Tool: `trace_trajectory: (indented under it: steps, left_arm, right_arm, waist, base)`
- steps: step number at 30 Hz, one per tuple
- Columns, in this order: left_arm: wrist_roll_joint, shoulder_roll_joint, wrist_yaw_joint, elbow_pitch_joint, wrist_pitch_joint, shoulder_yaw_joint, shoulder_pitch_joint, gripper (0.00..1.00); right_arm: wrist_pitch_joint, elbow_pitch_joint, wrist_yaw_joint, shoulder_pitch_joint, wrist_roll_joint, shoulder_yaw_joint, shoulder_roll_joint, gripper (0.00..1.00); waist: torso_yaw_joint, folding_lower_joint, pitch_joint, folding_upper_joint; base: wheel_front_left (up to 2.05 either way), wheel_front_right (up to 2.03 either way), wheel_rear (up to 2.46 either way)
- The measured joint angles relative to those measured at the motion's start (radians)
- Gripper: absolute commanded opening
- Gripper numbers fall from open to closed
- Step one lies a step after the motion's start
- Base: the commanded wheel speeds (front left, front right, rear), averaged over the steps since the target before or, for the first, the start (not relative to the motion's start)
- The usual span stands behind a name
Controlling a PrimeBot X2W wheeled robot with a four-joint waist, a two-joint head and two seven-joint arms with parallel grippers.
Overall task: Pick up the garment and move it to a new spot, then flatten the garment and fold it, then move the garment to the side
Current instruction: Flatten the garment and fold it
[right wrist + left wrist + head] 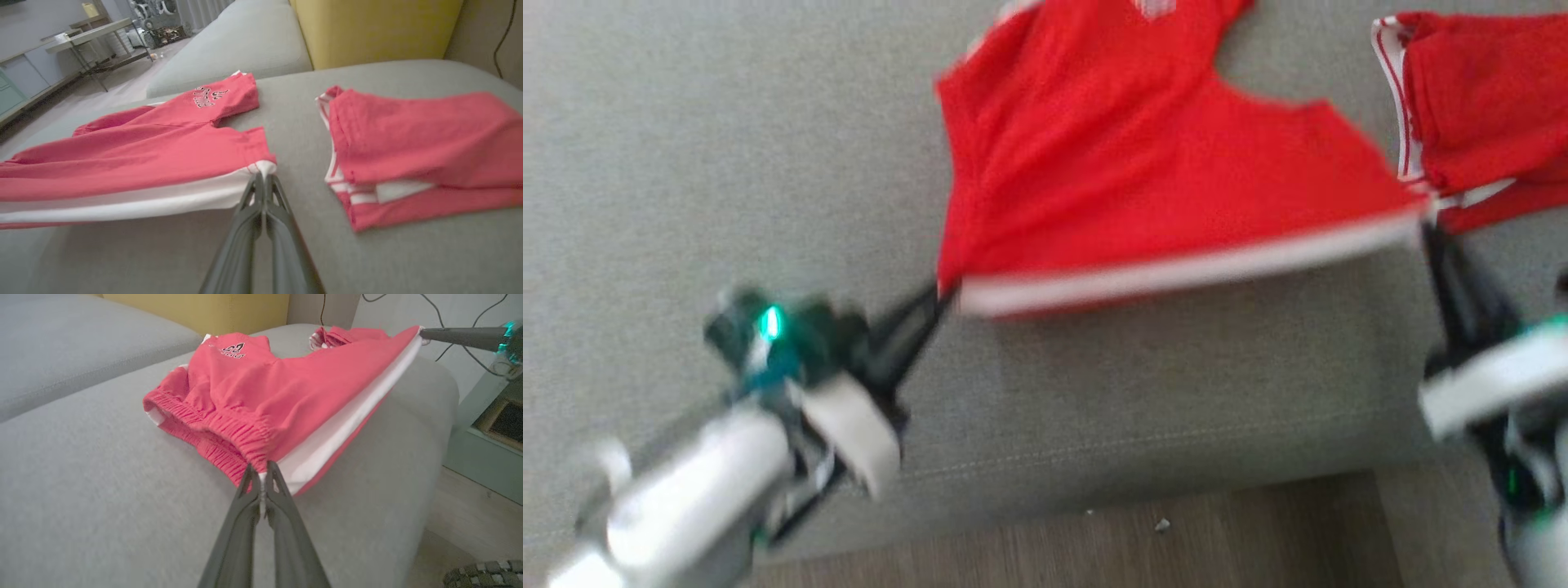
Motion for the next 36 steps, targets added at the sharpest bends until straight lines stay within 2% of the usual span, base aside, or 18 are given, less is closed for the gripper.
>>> trace_trajectory:
  steps: [4,8,9,13,16,18,22,28,31,36]
  left_arm:
    - [0.021,0.056,0.088,-0.113,0.0,-0.026,0.145,0.0]
    - [0.021,0.115,0.142,-0.23,0.027,-0.053,0.234,0.0]
    - [0.021,0.115,0.142,-0.23,0.027,-0.053,0.234,0.0]
    - [0.024,0.158,0.182,-0.342,0.066,-0.052,0.253,0.0]
    - [-0.008,0.149,0.187,-0.378,0.062,-0.023,0.248,0.0]
    - [-0.045,0.117,0.165,-0.367,0.052,-0.003,0.229,0.0]
    - [-0.131,0.015,0.095,-0.293,0.035,0.032,0.156,0.0]
    - [-0.283,-0.112,-0.008,-0.105,0.053,0.081,0.044,0.0]
    - [-0.35,-0.163,-0.038,-0.029,0.064,0.11,0.005,0.0]
    - [-0.405,-0.223,-0.051,0.08,0.099,0.137,-0.071,0.0]
  right_arm:
    - [0.122,-0.167,0.0,0.22,-0.001,-0.073,0.042,0.0]
    - [0.253,-0.349,0.0,0.373,-0.012,-0.156,0.066,0.0]
    - [0.253,-0.349,0.0,0.373,-0.012,-0.156,0.066,0.0]
    - [0.367,-0.505,0.0,0.454,-0.031,-0.237,0.078,0.0]
    - [0.425,-0.544,0.0,0.432,-0.043,-0.263,0.083,0.0]
    - [0.459,-0.531,0.0,0.379,-0.048,-0.265,0.082,0.0]
    - [0.523,-0.444,0.0,0.212,-0.049,-0.254,0.058,0.0]
    - [0.634,-0.281,0.0,-0.077,-0.039,-0.209,-0.049,0.0]
    - [0.679,-0.198,0.0,-0.201,-0.038,-0.161,-0.082,0.0]
    - [0.732,-0.035,0.0,-0.427,-0.037,-0.055,-0.115,0.0]
  waist:
    - [0.008,0.0,-0.028,0.0]
    - [0.015,0.0,-0.051,0.0]
    - [0.015,0.0,-0.051,0.0]
    - [0.029,0.0,-0.065,0.0]
    - [0.038,-0.0001,-0.064,0.0]
    - [0.047,0.0,-0.059,0.0]
    - [0.069,0.0,-0.05,0.0]
    - [0.114,0.0,-0.01,0.0]
    - [0.136,0.0,0.016,0.0]
    - [0.176,0.0,0.064,0.0]
  base:
    - [0.0,0.0,0.0]
    - [0.0,0.0,0.0]
    - [0.0,0.0,0.0]
    - [0.0,0.0,0.0]
    - [0.0,0.0,0.0]
    - [0.0,0.0,0.0]
    - [0.0,0.0,0.0]
    - [0.0,0.0,0.0]
    - [0.0,0.0,0.0]
    - [0.0,0.0,0.0]
